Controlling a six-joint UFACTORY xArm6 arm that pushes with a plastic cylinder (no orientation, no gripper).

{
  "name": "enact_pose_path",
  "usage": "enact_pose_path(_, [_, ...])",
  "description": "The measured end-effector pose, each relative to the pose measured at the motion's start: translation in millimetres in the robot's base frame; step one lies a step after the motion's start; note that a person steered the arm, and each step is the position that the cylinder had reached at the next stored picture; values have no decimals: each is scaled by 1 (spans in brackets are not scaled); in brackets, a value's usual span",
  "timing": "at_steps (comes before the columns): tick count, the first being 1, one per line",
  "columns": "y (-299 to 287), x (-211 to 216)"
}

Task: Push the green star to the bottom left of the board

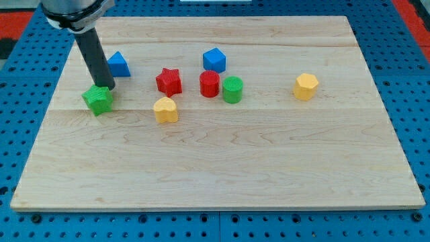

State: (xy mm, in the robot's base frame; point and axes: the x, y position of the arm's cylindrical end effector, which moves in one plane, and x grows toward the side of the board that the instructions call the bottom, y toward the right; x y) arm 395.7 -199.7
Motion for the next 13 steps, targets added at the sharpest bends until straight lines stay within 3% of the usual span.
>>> enact_pose_path(2, [-3,53])
enact_pose_path(5, [-74,86])
enact_pose_path(8, [-18,65])
enact_pose_path(11, [-46,97])
enact_pose_path(13, [-20,128])
